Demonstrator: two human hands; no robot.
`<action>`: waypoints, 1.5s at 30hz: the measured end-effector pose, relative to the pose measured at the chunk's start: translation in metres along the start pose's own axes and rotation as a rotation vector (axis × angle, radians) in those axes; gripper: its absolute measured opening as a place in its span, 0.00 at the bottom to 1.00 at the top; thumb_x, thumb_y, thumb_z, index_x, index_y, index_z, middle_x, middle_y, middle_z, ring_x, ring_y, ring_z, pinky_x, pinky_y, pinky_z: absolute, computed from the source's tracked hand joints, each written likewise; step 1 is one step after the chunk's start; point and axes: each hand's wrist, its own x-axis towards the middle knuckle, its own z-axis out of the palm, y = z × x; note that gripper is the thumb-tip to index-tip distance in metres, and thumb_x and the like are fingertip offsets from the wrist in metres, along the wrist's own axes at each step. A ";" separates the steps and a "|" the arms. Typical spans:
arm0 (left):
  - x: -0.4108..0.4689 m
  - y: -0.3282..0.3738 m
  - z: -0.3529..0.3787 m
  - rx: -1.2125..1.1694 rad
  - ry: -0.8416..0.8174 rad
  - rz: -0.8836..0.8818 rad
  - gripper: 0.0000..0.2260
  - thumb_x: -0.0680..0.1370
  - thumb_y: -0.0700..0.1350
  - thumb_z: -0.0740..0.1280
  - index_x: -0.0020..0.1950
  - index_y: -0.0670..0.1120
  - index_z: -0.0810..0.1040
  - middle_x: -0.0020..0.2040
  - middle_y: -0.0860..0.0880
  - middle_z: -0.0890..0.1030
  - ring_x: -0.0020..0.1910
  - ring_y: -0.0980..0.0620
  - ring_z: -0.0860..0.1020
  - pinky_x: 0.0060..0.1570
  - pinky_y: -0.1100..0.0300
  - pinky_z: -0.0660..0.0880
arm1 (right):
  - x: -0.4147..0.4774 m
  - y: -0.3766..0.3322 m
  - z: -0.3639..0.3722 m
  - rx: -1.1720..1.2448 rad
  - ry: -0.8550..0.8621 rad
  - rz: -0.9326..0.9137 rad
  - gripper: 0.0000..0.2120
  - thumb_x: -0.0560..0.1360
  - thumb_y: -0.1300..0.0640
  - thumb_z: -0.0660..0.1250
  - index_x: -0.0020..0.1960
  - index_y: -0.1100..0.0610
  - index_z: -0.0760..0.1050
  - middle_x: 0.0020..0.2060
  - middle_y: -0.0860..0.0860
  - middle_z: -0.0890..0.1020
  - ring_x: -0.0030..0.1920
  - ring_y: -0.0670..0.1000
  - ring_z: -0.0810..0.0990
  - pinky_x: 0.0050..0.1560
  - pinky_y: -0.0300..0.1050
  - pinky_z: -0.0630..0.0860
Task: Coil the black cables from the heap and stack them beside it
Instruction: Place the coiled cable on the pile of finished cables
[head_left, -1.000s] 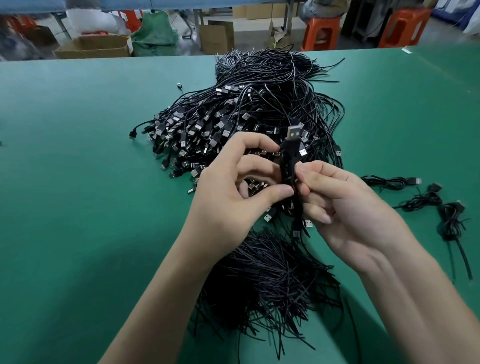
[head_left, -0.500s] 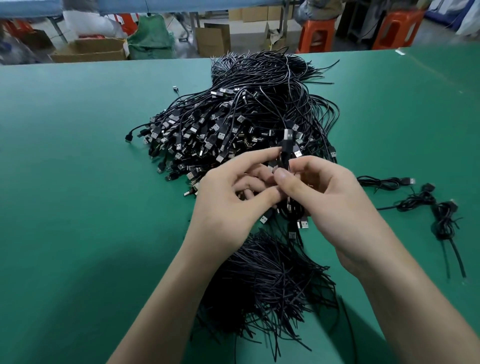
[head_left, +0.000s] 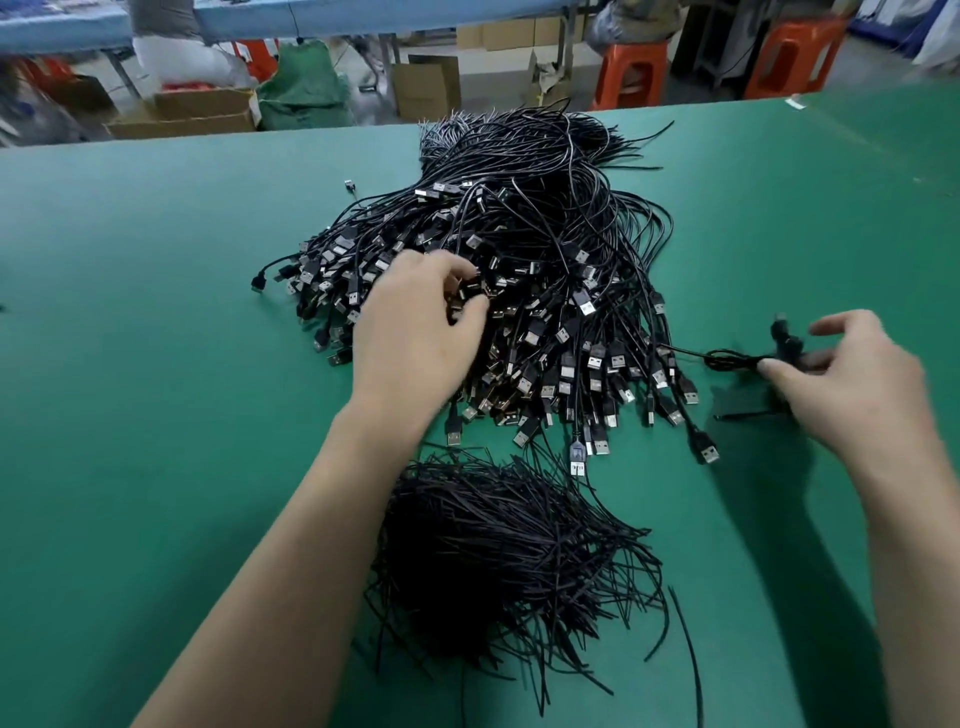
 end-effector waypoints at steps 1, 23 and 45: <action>0.008 -0.003 0.002 0.042 0.022 -0.014 0.13 0.80 0.53 0.70 0.64 0.53 0.80 0.57 0.53 0.78 0.52 0.53 0.79 0.56 0.54 0.77 | 0.001 0.001 0.000 -0.046 -0.019 0.007 0.27 0.74 0.52 0.76 0.68 0.58 0.70 0.58 0.62 0.81 0.61 0.63 0.78 0.60 0.57 0.74; -0.070 0.050 -0.046 -0.274 -0.721 0.251 0.04 0.78 0.50 0.75 0.48 0.50 0.87 0.39 0.53 0.85 0.34 0.58 0.80 0.38 0.66 0.75 | -0.101 -0.105 0.014 1.099 -0.904 0.009 0.17 0.85 0.52 0.58 0.55 0.61 0.83 0.45 0.54 0.87 0.42 0.50 0.85 0.40 0.42 0.82; -0.048 0.024 -0.058 -0.383 -0.332 0.561 0.13 0.84 0.48 0.63 0.57 0.69 0.74 0.40 0.61 0.74 0.40 0.58 0.75 0.41 0.65 0.69 | -0.115 -0.115 -0.029 1.417 -1.509 -0.350 0.18 0.82 0.49 0.56 0.40 0.55 0.77 0.26 0.46 0.56 0.25 0.45 0.54 0.23 0.37 0.51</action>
